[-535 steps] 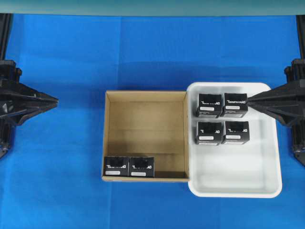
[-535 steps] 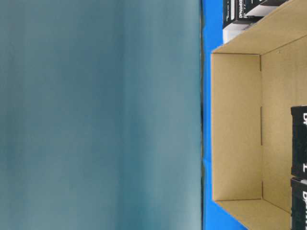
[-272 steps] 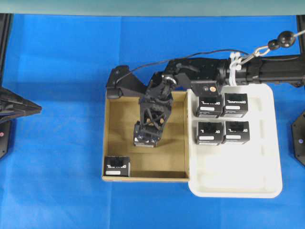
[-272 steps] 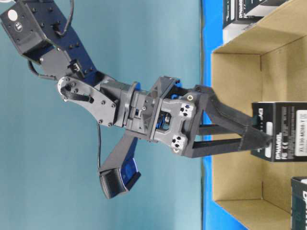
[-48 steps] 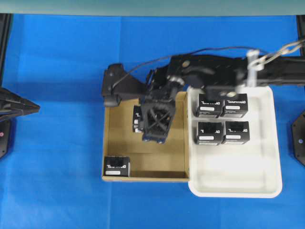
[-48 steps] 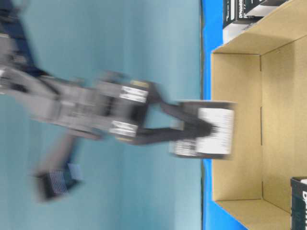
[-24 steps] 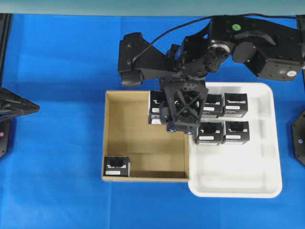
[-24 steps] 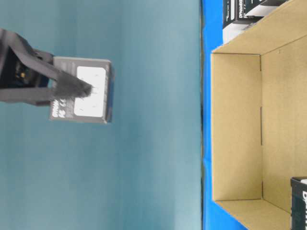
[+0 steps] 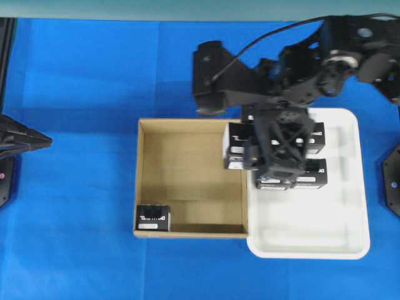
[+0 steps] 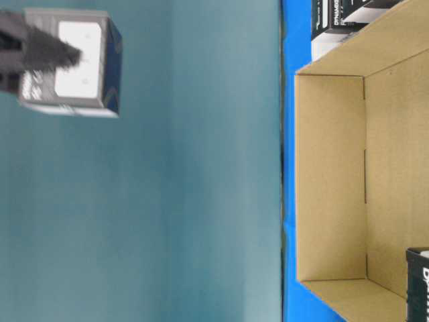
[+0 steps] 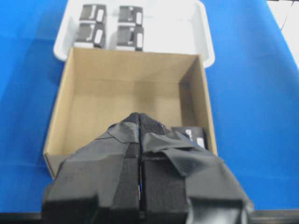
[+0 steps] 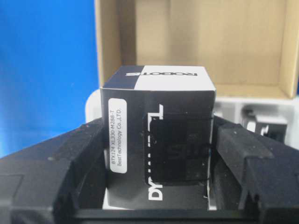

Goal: Pick the box from inside the cardboard box.
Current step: 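Lift the held servo box and carry it right over the white tray, then lower the servo box into the tray's front-right spot and open the gripper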

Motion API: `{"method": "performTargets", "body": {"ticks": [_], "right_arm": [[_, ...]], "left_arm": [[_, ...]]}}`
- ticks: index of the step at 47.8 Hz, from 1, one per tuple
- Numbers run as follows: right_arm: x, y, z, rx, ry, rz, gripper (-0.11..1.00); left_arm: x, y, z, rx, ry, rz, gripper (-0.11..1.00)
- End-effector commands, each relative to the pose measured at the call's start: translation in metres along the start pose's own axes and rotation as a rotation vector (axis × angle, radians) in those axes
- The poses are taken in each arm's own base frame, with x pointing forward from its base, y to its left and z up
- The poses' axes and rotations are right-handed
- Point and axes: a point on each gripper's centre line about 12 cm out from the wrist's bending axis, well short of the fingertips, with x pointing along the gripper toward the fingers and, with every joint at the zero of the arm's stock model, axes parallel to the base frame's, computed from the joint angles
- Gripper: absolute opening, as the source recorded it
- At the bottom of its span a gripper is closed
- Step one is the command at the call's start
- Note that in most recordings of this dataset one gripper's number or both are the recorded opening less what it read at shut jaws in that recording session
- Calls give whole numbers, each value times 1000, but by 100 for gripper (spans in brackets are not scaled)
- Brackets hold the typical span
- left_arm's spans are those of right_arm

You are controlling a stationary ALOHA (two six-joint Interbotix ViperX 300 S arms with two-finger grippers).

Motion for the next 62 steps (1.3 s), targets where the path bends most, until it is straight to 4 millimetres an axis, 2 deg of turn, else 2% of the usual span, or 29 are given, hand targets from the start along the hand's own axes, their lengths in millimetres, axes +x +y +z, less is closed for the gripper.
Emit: {"method": "performTargets", "body": {"ticks": [1, 17, 27, 36, 52, 62], "right_arm": [[-10, 9, -11, -5, -21, 8, 62], [-2, 23, -51, 37, -4, 17, 62], [14, 32, -77, 37, -10, 27, 62], [44, 31, -102, 38, 26, 24, 62], [96, 21, -131, 52, 26, 5, 62], [120, 22, -137, 44, 13, -2, 62]], "left_arm": [[-1, 0, 11, 0, -26, -1, -7], [-1, 0, 11, -12, -26, -1, -7], [0, -1, 10, -39, -23, -4, -7], [0, -2, 10, -38, -22, -10, -7], [-1, -2, 13, -36, -28, -12, -7], [-1, -2, 14, -36, -32, -12, -7]]}}
